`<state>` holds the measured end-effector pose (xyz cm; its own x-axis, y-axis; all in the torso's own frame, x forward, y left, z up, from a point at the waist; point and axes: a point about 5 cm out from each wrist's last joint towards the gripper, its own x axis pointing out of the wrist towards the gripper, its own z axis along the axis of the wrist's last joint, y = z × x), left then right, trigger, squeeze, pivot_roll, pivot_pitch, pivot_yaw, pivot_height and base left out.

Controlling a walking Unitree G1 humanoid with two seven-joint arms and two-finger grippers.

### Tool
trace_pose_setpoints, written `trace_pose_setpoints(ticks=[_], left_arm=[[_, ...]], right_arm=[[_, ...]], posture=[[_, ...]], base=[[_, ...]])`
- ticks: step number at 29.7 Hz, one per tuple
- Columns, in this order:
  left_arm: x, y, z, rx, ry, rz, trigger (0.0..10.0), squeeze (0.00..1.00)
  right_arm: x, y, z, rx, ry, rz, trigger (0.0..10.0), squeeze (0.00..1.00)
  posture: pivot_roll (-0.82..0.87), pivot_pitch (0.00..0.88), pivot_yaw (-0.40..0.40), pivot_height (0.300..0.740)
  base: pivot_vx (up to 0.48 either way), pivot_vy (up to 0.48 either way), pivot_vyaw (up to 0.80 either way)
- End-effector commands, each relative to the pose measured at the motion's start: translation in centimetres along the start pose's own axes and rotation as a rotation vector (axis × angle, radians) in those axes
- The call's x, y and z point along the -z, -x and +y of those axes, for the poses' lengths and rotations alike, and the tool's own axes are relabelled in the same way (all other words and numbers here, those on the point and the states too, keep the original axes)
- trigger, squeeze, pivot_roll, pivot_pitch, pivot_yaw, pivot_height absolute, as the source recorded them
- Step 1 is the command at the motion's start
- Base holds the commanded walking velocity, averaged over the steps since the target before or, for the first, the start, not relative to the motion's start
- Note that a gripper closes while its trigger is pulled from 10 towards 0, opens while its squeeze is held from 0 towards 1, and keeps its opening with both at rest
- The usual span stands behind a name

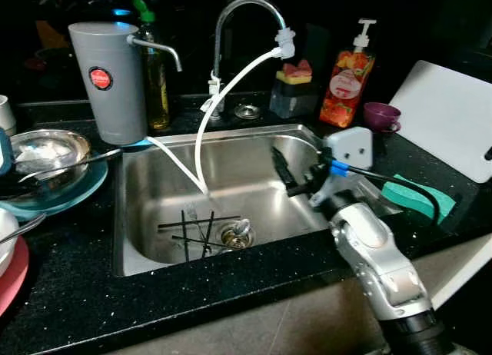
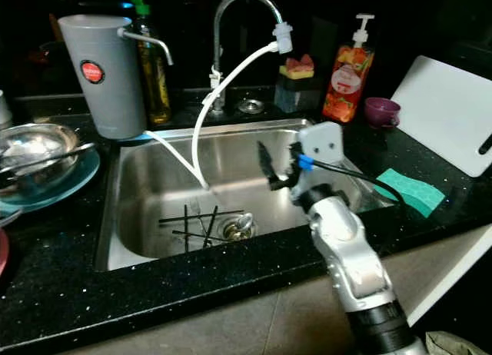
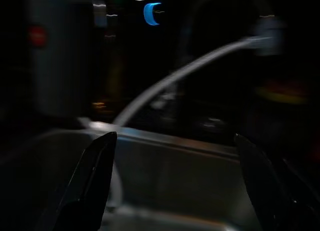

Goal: Kitchen organization

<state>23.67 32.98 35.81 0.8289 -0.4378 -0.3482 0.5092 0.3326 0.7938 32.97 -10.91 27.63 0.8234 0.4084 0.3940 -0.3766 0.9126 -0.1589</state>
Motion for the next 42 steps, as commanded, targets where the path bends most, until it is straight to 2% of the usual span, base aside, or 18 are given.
trace_pose_setpoints(ticks=[1, 5, 8, 11, 13, 14, 16, 17, 19, 20, 22, 23, 24, 25, 27, 31, 39, 42], left_arm=[[-1.2, -1.1, -0.3, 0.016, -0.009, -0.066, 10.0, 0.0], [-2.2, -2.1, -0.3, 0.018, -0.008, -0.122, 10.0, 0.0], [-3.5, -4.3, -1.0, 0.048, 0.01, -0.223, 10.0, 0.0], [-3.8, -4.8, -1.1, 0.055, 0.011, -0.241, 10.0, 0.0], [-4.4, -6.8, -1.0, 0.069, 0.005, -0.282, 10.0, 0.0], [-4.4, -6.8, -1.0, 0.069, 0.005, -0.282, 10.0, 0.0], [-5.1, -8.8, -0.6, 0.069, 0.012, -0.316, 10.0, 0.0], [-5.1, -8.8, -0.6, 0.069, 0.012, -0.316, 10.0, 0.0], [-5.6, -10.9, -0.1, 0.056, 0.033, -0.337, 10.0, 0.0], [-5.6, -10.9, -0.1, 0.056, 0.033, -0.337, 10.0, 0.0], [-6.1, -13.1, -0.4, 0.093, 0.062, -0.359, 10.0, 0.0], [-6.3, -14.0, -0.5, 0.113, 0.07, -0.36, 10.0, 0.0], [-6.3, -14.0, -0.5, 0.113, 0.07, -0.36, 10.0, 0.0], [-6.5, -15.0, -0.6, 0.129, 0.079, -0.357, 10.0, 0.0], [-6.5, -15.0, -0.6, 0.129, 0.079, -0.357, 10.0, 0.0], [-7.7, -18.6, 0.3, 0.134, 0.109, -0.308, 10.0, 0.0], [-8.3, -21.1, 0.0, 0.173, 0.082, -0.231, 10.0, 0.0], [-8.4, -22.5, -1.1, 0.206, 0.085, -0.202, 10.0, 0.0]], right_arm=[[0.6, -0.6, 1.1, -0.05, -0.013, 0.045, 10.0, 0.0], [0.8, -1.5, 1.8, -0.069, -0.025, 0.06, 10.0, 0.0], [0.4, -3.0, 2.4, -0.082, -0.046, 0.05, 10.0, 0.0], [0.3, -3.3, 2.6, -0.088, -0.051, 0.049, 10.0, 0.0], [0.4, -3.8, 3.0, -0.123, -0.051, 0.07, 10.0, 0.0], [0.4, -3.8, 3.0, -0.123, -0.051, 0.07, 10.0, 0.0], [0.7, -4.0, 3.1, -0.149, -0.041, 0.097, 10.0, 0.0], [0.7, -4.0, 3.1, -0.149, -0.041, 0.097, 10.0, 0.0], [1.2, -4.1, 3.0, -0.153, -0.028, 0.119, 10.0, 0.0], [1.2, -4.1, 3.0, -0.153, -0.028, 0.119, 10.0, 0.0], [1.6, -3.8, 2.5, -0.139, -0.016, 0.144, 10.0, 0.0], [1.7, -3.7, 2.3, -0.129, -0.01, 0.155, 10.0, 0.0], [1.7, -3.7, 2.3, -0.129, -0.01, 0.155, 10.0, 0.0], [1.9, -3.5, 1.8, -0.115, -0.002, 0.167, 10.0, 0.0], [1.9, -3.5, 1.8, -0.115, -0.002, 0.167, 10.0, 0.0], [2.6, -2.7, -0.8, -0.052, 0.031, 0.213, 10.0, 0.0], [2.3, -2.4, -2.4, -0.009, 0.013, 0.208, 10.0, 0.0], [2.1, -2.6, -2.5, -0.008, -0.006, 0.19, 10.0, 0.0]], posture=[[0.21, 0.061, -0.069, 0.74], [0.21, 0.061, -0.07, 0.74], [0.21, 0.063, -0.065, 0.74], [0.21, 0.063, -0.065, 0.74], [0.2, 0.073, -0.066, 0.74], [0.2, 0.073, -0.066, 0.74], [0.2, 0.081, -0.062, 0.74], [0.2, 0.081, -0.062, 0.74], [0.19, 0.09, -0.045, 0.74], [0.19, 0.09, -0.045, 0.74], [0.18, 0.106, -0.022, 0.74], [0.18, 0.119, -0.008, 0.74], [0.18, 0.119, -0.008, 0.74], [0.18, 0.119, -0.008, 0.74], [0.18, 0.119, -0.008, 0.74], [0.17, 0.154, 0.033, 0.74], [0.16, 0.161, 0.065, 0.74], [0.16, 0.152, 0.06, 0.74]], base=[[0.0, 0.0, 0.0], [0.0, 0.0, 0.0], [0.0, 0.0, 0.0], [0.0, 0.0, 0.0], [0.0, 0.0, 0.0], [0.0, 0.0, 0.0], [0.0, 0.0, 0.0], [0.0, 0.0, 0.0], [0.0, 0.0, 0.0], [0.0, 0.0, 0.0], [0.0, 0.0, 0.0], [0.0, 0.0, 0.0], [0.0, 0.0, 0.0], [0.0, 0.0, 0.0], [0.0, 0.0, 0.0], [0.0, 0.0, 0.0], [0.0, 0.0, 0.0], [0.0, 0.0, 0.0]])
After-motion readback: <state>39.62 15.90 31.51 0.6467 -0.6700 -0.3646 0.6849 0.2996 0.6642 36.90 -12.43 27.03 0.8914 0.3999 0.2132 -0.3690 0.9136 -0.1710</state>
